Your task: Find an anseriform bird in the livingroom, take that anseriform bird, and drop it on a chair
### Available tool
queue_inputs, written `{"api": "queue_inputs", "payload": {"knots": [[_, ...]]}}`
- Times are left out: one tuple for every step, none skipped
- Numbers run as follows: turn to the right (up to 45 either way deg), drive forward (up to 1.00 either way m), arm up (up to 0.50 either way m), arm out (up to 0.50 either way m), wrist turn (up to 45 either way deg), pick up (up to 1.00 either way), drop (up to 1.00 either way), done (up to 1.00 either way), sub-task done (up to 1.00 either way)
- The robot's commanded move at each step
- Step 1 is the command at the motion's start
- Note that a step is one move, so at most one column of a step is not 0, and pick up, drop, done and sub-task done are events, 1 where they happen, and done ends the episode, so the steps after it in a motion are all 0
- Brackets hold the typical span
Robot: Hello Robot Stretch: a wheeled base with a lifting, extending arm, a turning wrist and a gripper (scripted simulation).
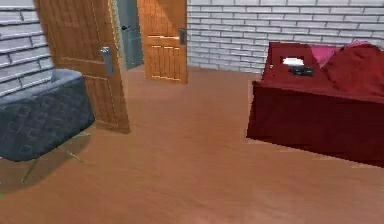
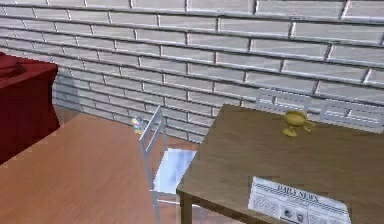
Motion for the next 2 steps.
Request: {"api": "queue_inputs", "payload": {"knots": [[0.0,0.20,0.00,0.00,0.0,0.00,0.00,0.00,0.00],[-6.0,0.00,0.00,0.00,0.0,0.00,0.00,0.00,0.00]]}}
